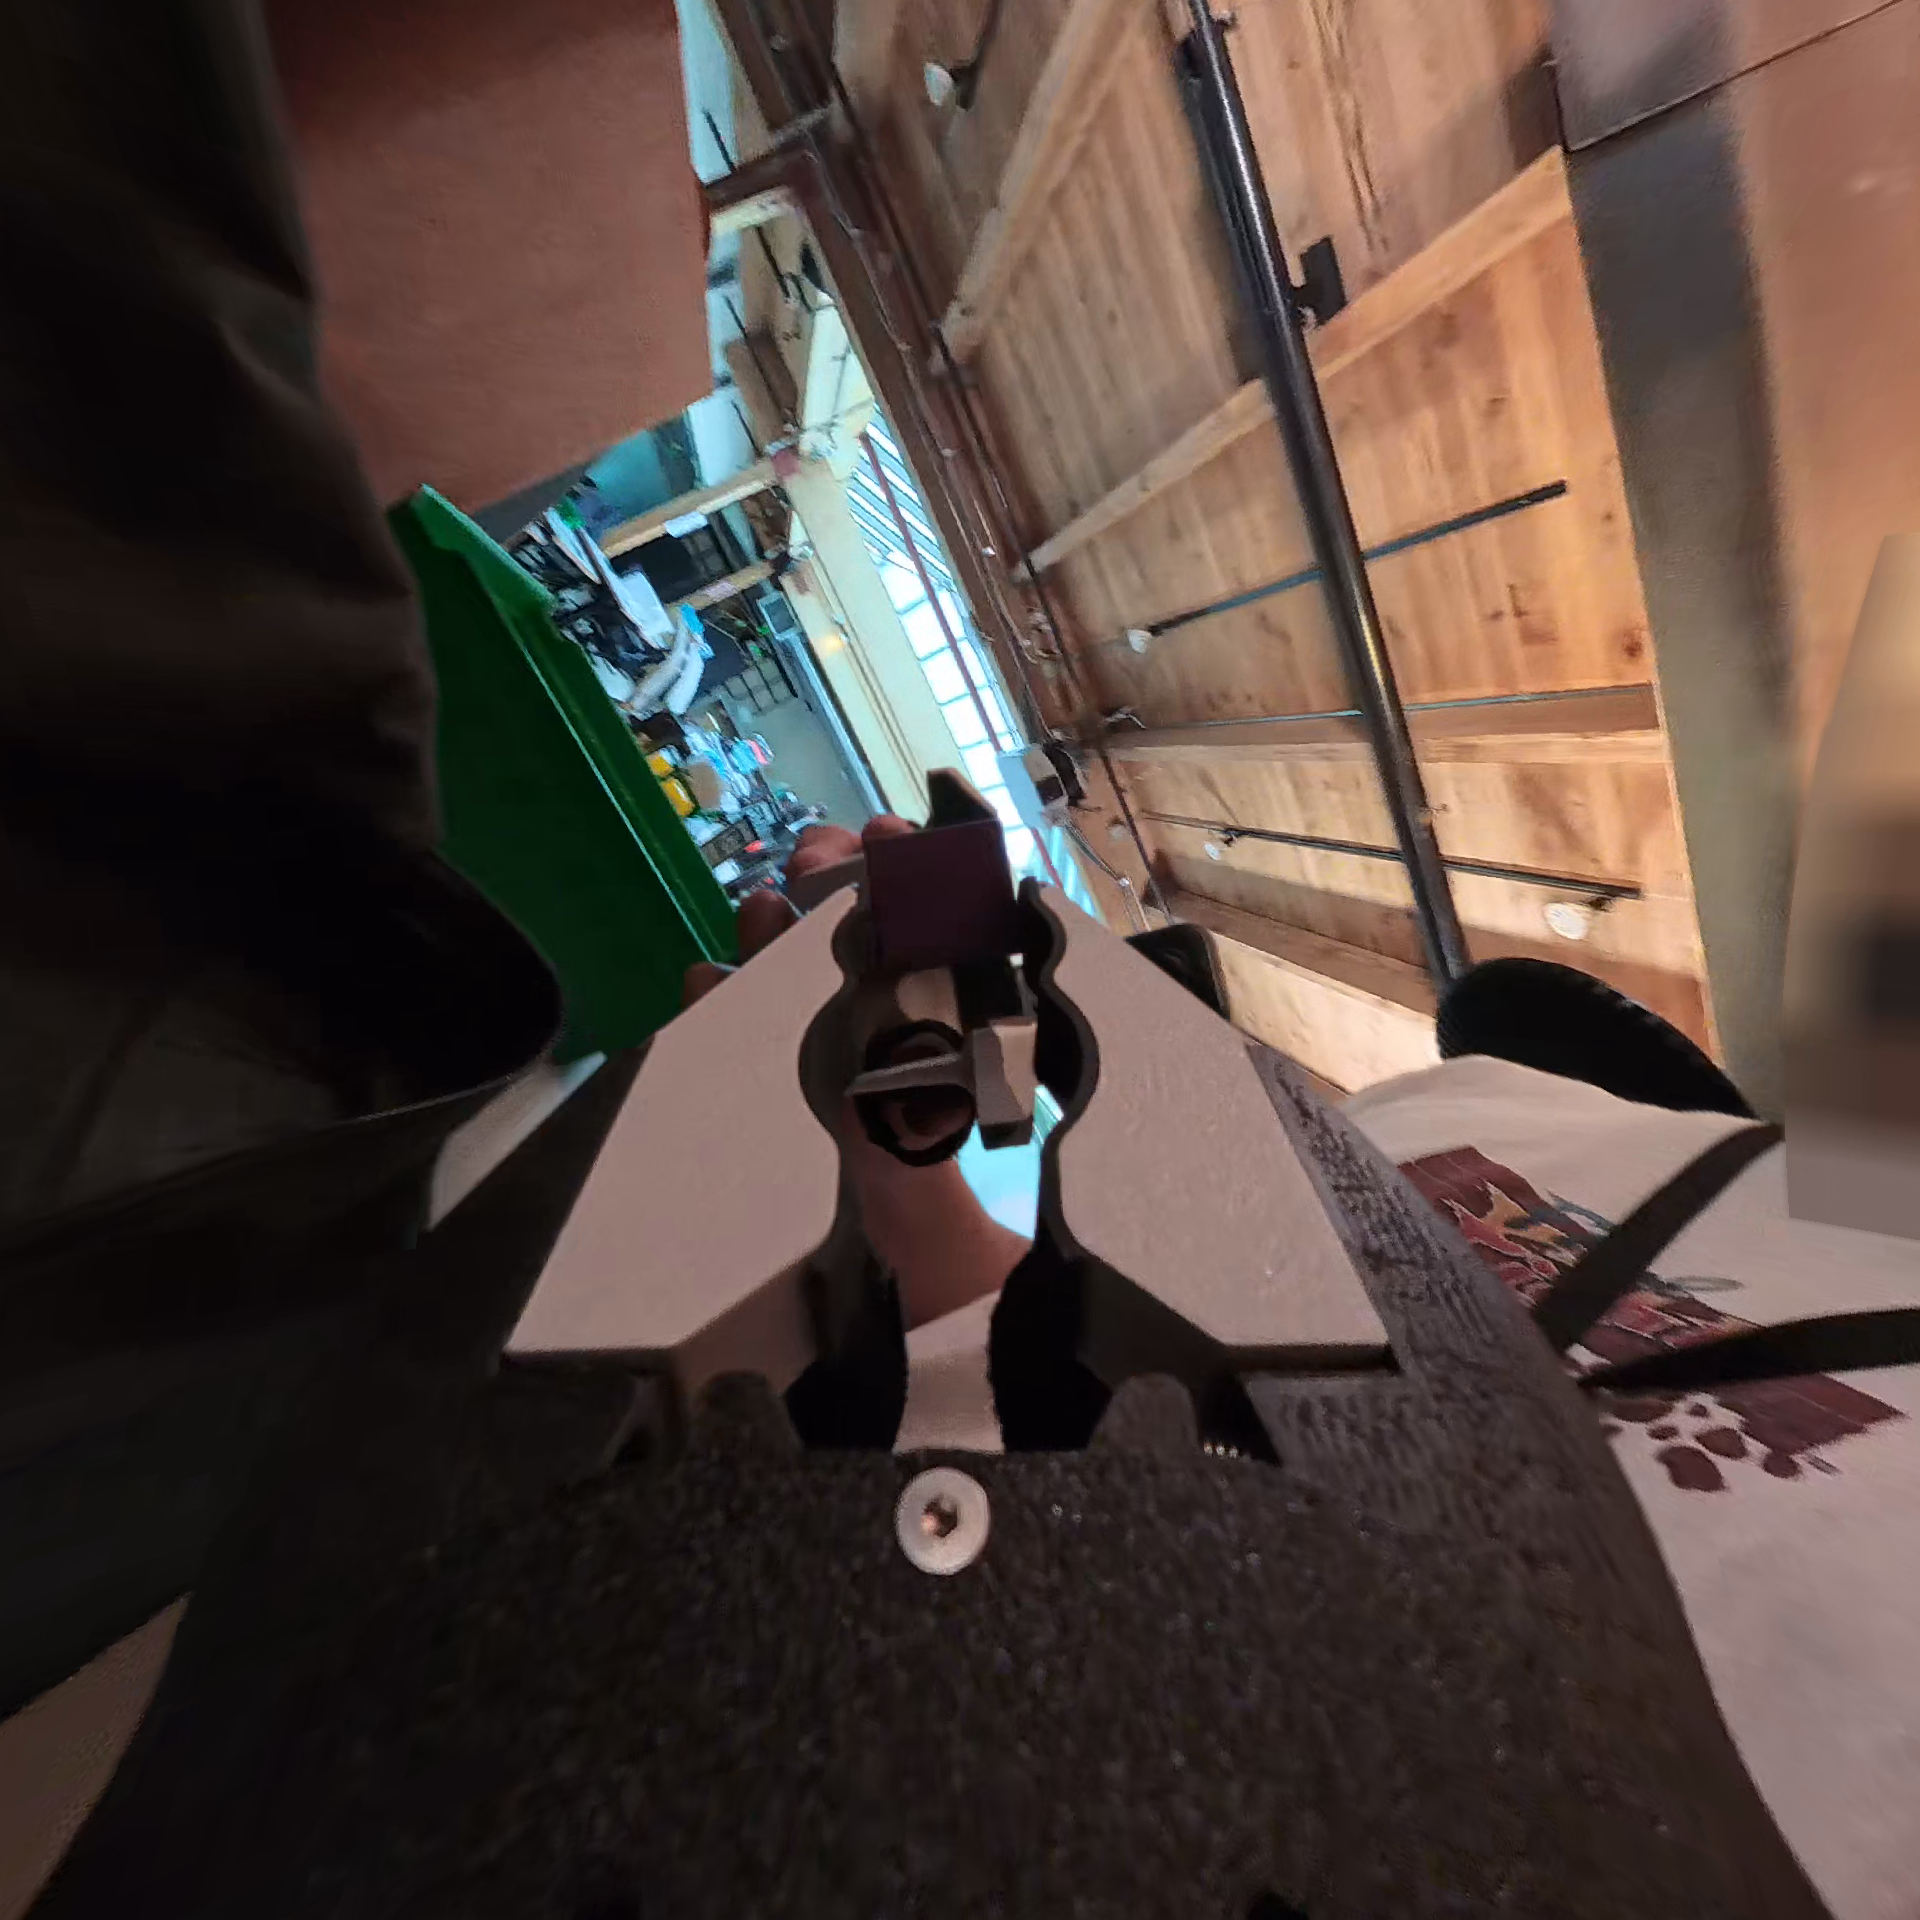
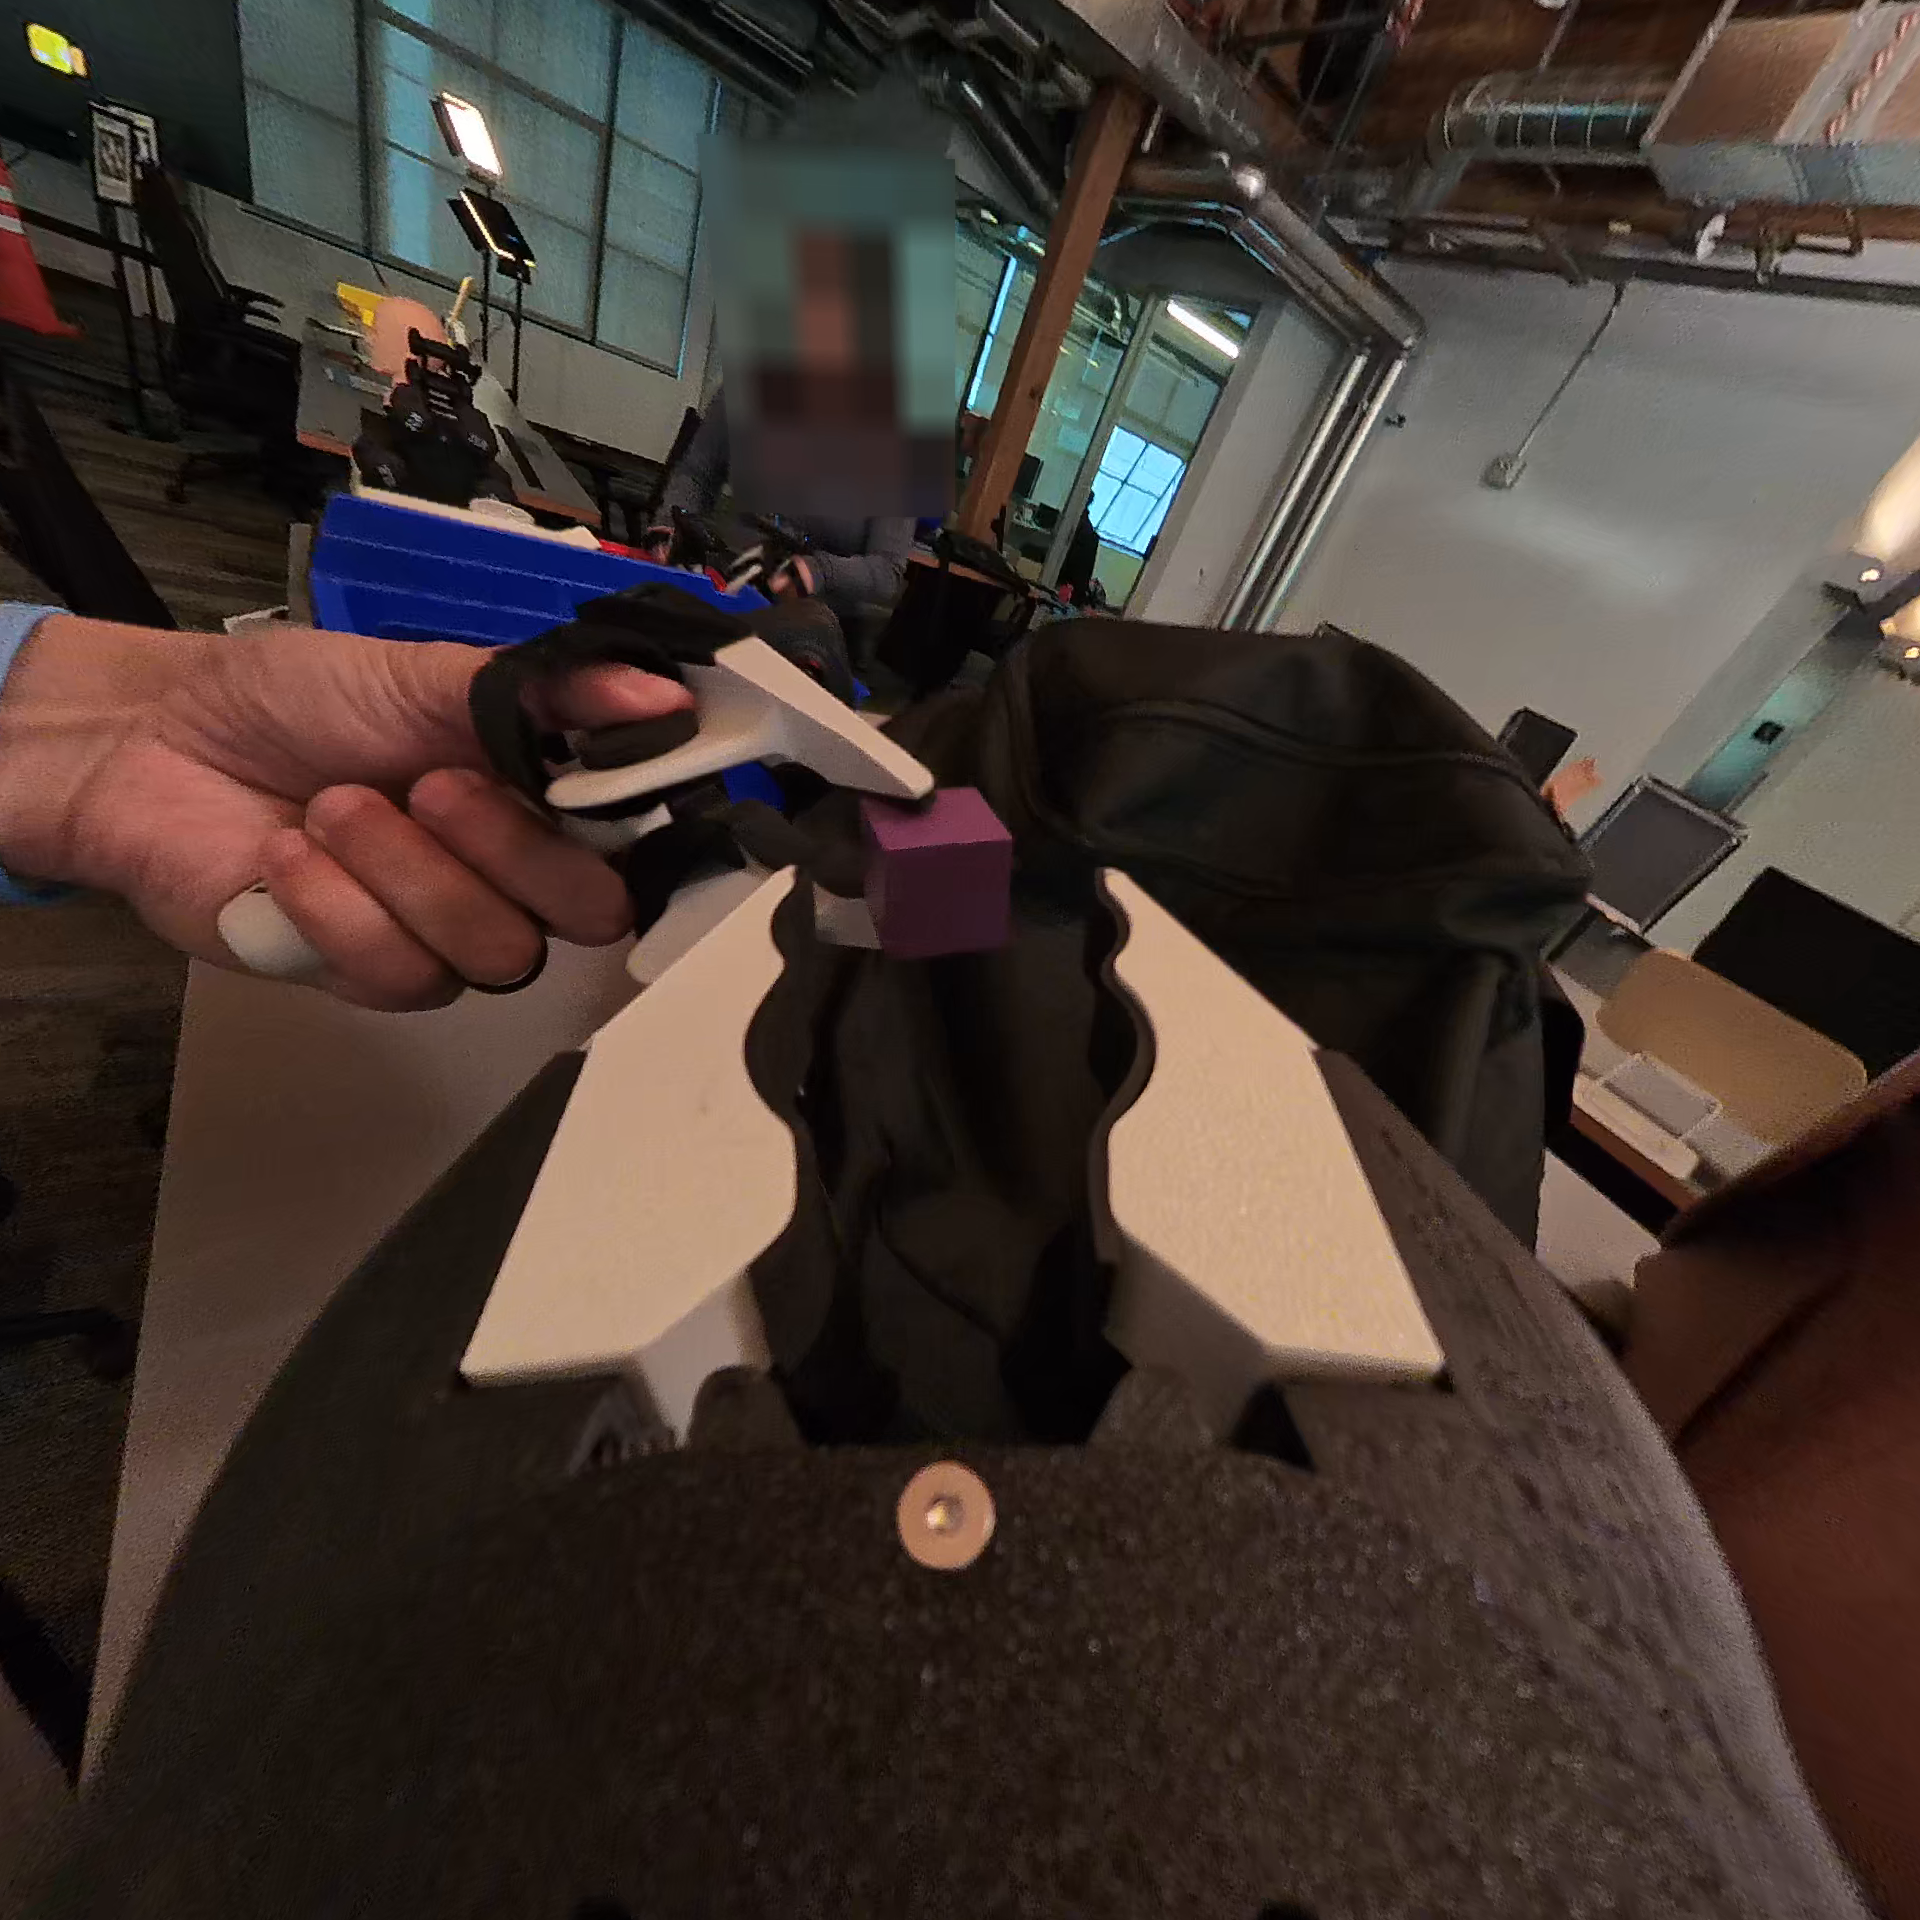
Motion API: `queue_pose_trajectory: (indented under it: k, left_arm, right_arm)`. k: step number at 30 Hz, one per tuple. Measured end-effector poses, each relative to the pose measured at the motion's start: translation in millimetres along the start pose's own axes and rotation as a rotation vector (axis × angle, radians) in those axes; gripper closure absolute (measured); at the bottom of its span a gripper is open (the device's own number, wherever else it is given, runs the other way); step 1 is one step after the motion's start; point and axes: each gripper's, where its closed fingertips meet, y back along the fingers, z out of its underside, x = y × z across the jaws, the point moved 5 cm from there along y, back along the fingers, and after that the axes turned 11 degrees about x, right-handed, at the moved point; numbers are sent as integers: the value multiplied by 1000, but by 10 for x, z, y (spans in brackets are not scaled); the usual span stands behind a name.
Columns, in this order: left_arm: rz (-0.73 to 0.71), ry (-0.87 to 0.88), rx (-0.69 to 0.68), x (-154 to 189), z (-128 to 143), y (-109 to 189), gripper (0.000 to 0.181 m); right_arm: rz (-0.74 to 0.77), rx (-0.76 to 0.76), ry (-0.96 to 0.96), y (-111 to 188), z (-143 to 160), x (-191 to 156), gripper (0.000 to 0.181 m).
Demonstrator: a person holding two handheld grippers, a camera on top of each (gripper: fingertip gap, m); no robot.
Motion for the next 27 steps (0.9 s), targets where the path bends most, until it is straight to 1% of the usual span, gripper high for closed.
queue_pose_trajectory:
  k: [2,4,5,8,9,10,12,15,16,18,19,21,22,24,25,27]
  left_arm:
    - [10,6,-50,40,33,37,153]
    - [29,12,-128,85,104,65,153]
    - [36,15,-144,104,122,77,153]
    - [2,4,-189,75,155,131,152]
    - [-36,-30,-194,47,149,160,146]
    - [-80,-71,-197,24,137,202,137]
    - [-142,-160,-206,29,104,308,135]
    - [-237,-262,-255,56,71,505,135]
    - [-287,-305,-267,45,45,579,135]
    - [-388,-406,-269,24,-30,728,135]
    - [-428,-444,-289,18,-48,797,135]
    - [-504,-505,-358,-13,-42,928,135]
    - [-557,-549,-396,-45,-39,995,135]
    - [-671,-675,-434,-99,-66,1110,135]
    - [-698,-714,-445,-99,-61,1144,135]
    - [-716,-716,-458,-81,-16,1178,135]
  right_arm:
    - [-36,15,7,-42,-38,-63,136]
    - [-78,26,13,-58,-61,-143,151]
    - [-97,21,8,-62,-54,-190,156]
    - [-109,-27,-13,-34,-36,-243,156]
    - [-93,-46,-13,7,-41,-211,156]
    - [-47,-51,-16,75,-65,-125,156]
    - [73,-77,-13,308,-117,169,155]
    - [364,-206,-15,893,-152,883,155]
    - [453,-280,-36,1124,-112,1137,155]
    - [613,-503,-96,1625,78,1613,155]
    - [659,-638,-150,1869,236,1797,156]
    - [716,-897,-294,2293,602,2073,156]
    - [721,-986,-370,2456,802,2154,156]
    - [722,-1150,-496,2715,1175,2267,155]
    - [726,-1213,-534,2803,1324,2314,156]
    - [709,-1291,-592,2882,1568,2378,156]
